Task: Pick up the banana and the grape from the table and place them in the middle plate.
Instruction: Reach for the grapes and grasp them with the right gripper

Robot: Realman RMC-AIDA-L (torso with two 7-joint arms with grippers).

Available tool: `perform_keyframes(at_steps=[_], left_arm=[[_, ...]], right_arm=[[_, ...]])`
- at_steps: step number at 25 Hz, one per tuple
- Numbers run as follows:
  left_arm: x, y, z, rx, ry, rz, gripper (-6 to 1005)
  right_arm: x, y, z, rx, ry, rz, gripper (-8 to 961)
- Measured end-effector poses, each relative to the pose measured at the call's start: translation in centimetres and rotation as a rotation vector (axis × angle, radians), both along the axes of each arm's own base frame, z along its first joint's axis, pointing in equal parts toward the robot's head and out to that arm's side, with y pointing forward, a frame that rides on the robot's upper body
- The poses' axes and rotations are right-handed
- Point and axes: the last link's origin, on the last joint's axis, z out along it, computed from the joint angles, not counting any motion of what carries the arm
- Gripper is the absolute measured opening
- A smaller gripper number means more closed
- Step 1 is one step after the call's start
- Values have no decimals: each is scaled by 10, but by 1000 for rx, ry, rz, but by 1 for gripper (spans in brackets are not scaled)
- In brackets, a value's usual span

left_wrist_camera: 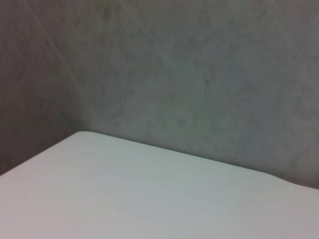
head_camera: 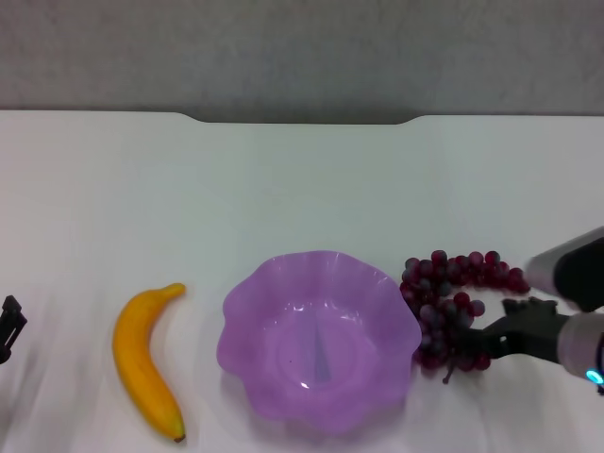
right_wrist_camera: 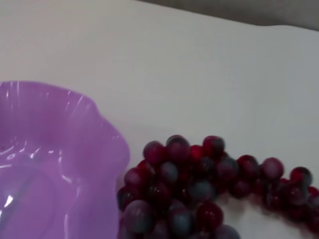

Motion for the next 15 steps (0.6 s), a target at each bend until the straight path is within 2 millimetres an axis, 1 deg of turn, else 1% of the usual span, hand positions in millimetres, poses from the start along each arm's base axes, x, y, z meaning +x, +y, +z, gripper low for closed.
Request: perform_keyframes(at_steps=[5, 11, 15], left_arm=[[0, 0, 0, 0, -1, -1, 893], [1, 0, -1, 0, -3, -2, 894], [1, 1, -1, 0, -3, -2, 894]], right_arm=[[-3, 2, -11, -20, -16, 32, 879], [-6, 5, -15, -18, -29, 63, 879], [-4, 10, -16, -12, -58, 98, 878]])
